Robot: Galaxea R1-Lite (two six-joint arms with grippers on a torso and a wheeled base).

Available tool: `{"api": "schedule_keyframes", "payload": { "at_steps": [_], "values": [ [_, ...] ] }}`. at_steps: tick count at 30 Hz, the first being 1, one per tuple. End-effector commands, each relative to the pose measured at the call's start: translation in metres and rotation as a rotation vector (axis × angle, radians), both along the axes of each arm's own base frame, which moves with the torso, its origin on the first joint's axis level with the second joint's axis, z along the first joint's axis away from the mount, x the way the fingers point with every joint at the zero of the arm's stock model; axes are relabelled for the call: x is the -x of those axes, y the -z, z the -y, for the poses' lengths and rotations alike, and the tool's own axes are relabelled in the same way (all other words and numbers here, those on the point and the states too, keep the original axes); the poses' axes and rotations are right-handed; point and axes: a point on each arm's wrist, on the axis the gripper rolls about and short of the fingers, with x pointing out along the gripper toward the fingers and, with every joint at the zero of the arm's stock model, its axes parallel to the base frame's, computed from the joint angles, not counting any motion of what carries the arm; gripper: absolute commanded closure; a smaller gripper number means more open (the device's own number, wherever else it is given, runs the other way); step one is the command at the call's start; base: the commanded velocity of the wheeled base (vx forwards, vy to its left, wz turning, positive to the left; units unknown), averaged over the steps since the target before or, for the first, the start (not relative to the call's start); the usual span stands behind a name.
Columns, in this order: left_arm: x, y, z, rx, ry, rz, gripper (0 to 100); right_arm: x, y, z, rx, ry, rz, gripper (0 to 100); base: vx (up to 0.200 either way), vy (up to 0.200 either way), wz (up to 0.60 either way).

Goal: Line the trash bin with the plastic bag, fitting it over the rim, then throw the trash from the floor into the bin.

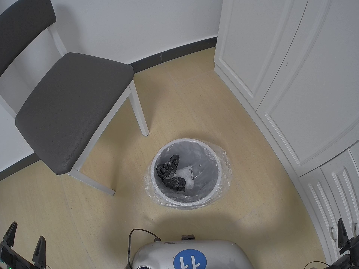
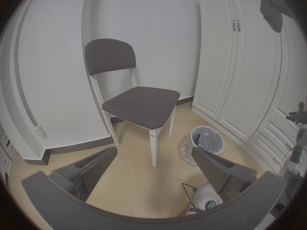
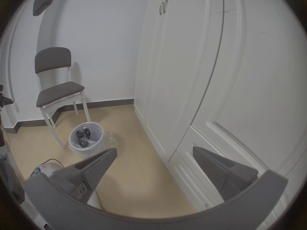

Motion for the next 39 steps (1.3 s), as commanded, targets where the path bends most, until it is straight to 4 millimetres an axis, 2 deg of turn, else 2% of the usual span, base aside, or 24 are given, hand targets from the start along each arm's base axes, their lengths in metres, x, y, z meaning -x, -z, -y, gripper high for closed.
{"api": "schedule_keyframes", "payload": {
  "at_steps": [1,6,10,11,17,23,32,33,34,35,39],
  "values": [
    [-0.0001,0.0052,-0.0001,0.002,-0.002,-0.001,0,0.0001,0.0046,0.0004,-0.004,0.012,0.003,0,0.000,0.000,0.00],
    [-0.0001,0.0052,-0.0001,0.003,-0.004,-0.001,0,0.0002,0.0043,0.0003,-0.021,0.012,0.005,0,0.000,0.000,0.00],
    [-0.0001,0.0053,-0.0001,-0.001,-0.002,-0.002,0,0.0000,0.0043,-0.0025,0.022,-0.111,0.002,0,0.000,0.000,0.00],
    [-0.0001,0.0052,-0.0001,-0.001,-0.002,-0.001,0,0.0001,0.0046,-0.0045,0.040,-0.199,-0.001,0,0.000,0.000,0.00],
    [-0.0001,0.0052,-0.0001,0.000,-0.002,-0.001,0,0.0000,0.0048,-0.0036,-0.036,-0.169,0.000,0,0.000,0.000,0.00],
    [-0.0001,0.0053,-0.0001,0.003,-0.004,-0.002,0,0.0005,0.0052,-0.0016,-0.236,-0.087,0.000,0,0.000,0.000,0.00],
    [-0.0001,0.0053,-0.0001,-0.001,-0.004,-0.002,0,0.0001,0.0034,-0.0013,-0.100,-0.064,0.021,0,0.000,0.000,0.00],
    [-0.0001,0.0052,-0.0001,-0.004,-0.002,-0.001,0,0.0001,0.0040,-0.0017,-0.110,-0.085,0.015,0,0.000,0.000,0.00],
    [-0.0001,0.0052,0.0000,-0.008,0.001,-0.001,0,0.0000,0.0059,-0.0040,-0.188,-0.194,-0.008,0,0.000,0.000,0.00],
    [-0.0001,0.0052,0.0000,-0.009,0.001,-0.001,0,0.0002,0.0056,-0.0049,-0.176,-0.231,-0.012,0,0.000,0.000,0.00],
    [-0.0001,0.0053,-0.0001,0.000,-0.002,-0.002,0,0.0005,0.0053,-0.0048,-0.153,-0.227,-0.016,0,0.000,0.000,0.00]
  ]
}}
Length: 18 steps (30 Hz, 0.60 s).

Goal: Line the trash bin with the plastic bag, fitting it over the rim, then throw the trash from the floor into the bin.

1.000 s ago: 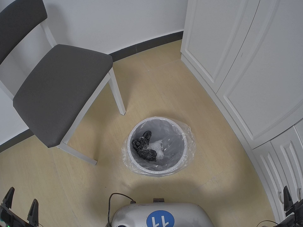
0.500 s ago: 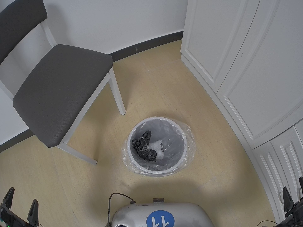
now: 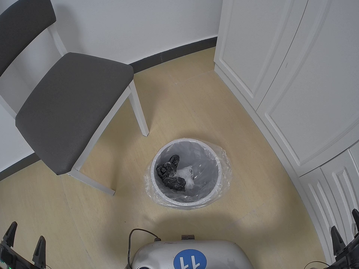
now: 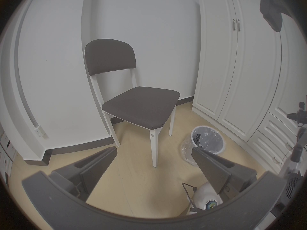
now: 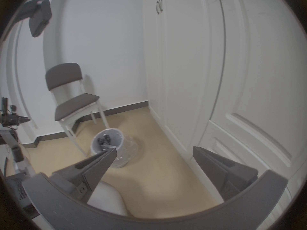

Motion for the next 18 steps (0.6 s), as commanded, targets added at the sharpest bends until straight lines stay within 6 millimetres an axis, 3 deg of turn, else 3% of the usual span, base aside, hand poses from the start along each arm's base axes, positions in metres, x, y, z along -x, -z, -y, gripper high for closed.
{"api": "schedule_keyframes", "payload": {
  "at_steps": [1,3,5,7,11,16,18],
  "values": [
    [-0.0001,0.0054,0.0000,0.006,-0.002,-0.002,0,0.0005,0.0040,-0.0007,-0.029,-0.033,-0.009,0,0.000,0.000,0.00],
    [-0.0001,0.0054,0.0000,0.006,-0.002,-0.002,0,0.0006,0.0040,-0.0005,-0.030,-0.024,-0.008,0,0.000,0.000,0.00],
    [-0.0001,0.0054,0.0000,0.006,-0.002,-0.002,0,0.0007,0.0039,0.0041,-0.043,0.177,-0.003,0,0.000,0.000,0.00],
    [-0.0001,0.0054,0.0000,0.003,-0.001,-0.002,0,0.0004,0.0046,0.0060,-0.041,0.263,0.004,0,0.000,0.000,0.00],
    [-0.0001,0.0054,0.0000,0.002,0.001,-0.002,0,0.0005,0.0045,0.0058,-0.149,0.250,0.009,0,0.000,0.000,0.00],
    [-0.0001,0.0054,0.0000,0.000,0.001,-0.002,0,0.0001,0.0103,0.0010,0.008,0.042,-0.063,0,0.000,0.000,0.00],
    [-0.0001,0.0054,0.0000,0.002,-0.001,-0.002,0,0.0000,0.0104,0.0016,-0.003,0.068,-0.062,0,0.000,0.000,0.00]
  ]
}}
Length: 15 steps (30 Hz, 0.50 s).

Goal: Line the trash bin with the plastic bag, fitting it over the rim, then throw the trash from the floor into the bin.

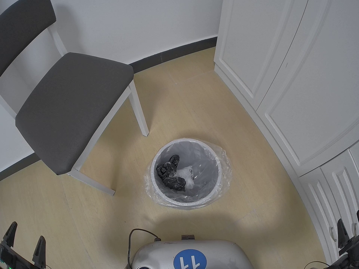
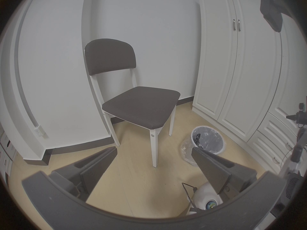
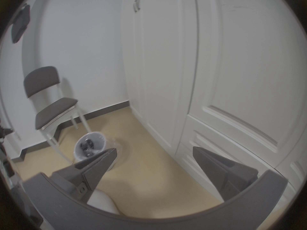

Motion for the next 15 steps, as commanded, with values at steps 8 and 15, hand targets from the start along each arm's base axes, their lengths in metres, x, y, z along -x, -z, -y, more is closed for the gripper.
{"api": "schedule_keyframes", "payload": {
  "at_steps": [8,15],
  "values": [
    [-0.0001,0.0053,0.0000,-0.002,0.003,-0.002,0,-0.0003,0.0079,-0.0025,0.042,-0.112,-0.034,0,0.000,0.000,0.00],
    [-0.0001,0.0050,0.0000,-0.004,0.004,0.001,0,-0.0003,0.0079,-0.0025,0.049,-0.113,-0.035,0,0.000,0.000,0.00]
  ]
}}
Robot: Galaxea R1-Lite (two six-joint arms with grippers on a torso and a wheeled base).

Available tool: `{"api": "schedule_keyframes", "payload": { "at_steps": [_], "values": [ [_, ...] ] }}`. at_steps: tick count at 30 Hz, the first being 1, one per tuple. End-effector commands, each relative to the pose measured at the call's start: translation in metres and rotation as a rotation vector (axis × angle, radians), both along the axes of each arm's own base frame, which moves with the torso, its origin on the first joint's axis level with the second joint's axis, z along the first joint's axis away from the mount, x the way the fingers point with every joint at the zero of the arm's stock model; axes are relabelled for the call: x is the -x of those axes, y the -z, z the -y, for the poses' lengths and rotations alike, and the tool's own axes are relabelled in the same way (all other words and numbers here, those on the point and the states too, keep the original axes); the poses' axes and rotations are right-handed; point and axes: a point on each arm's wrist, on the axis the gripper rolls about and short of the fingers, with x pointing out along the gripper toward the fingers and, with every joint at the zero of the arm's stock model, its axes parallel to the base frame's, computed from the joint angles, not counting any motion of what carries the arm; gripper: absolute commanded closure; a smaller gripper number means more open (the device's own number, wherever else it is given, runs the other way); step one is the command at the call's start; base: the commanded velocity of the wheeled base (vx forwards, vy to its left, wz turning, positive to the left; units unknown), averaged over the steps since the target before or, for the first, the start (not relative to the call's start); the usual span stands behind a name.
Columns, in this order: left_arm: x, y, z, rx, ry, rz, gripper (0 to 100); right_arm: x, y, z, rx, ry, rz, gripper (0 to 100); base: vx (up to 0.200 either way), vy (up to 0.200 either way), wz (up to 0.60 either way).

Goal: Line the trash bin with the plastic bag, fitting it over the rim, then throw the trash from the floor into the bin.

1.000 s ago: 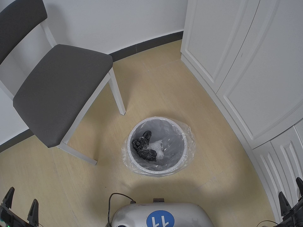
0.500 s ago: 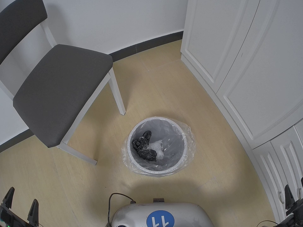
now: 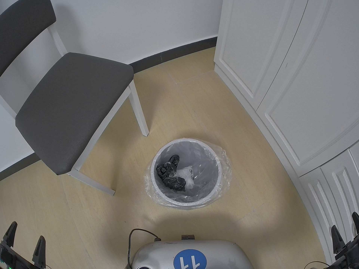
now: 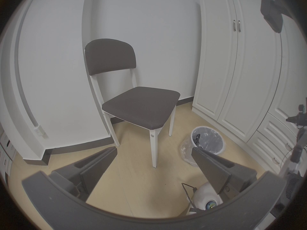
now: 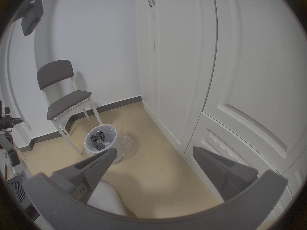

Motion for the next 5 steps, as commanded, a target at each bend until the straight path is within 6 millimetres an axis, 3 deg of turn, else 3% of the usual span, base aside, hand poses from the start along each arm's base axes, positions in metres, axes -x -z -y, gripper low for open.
{"api": "schedule_keyframes", "payload": {
  "at_steps": [1,5],
  "values": [
    [-0.0001,0.0052,0.0000,-0.004,0.002,-0.001,0,-0.0001,0.0048,0.0000,0.000,0.000,-0.002,0,0.000,0.000,0.00],
    [-0.0001,0.0052,0.0000,-0.004,0.002,-0.001,0,-0.0001,0.0048,0.0000,0.000,0.000,-0.002,0,0.000,0.000,0.00]
  ]
}}
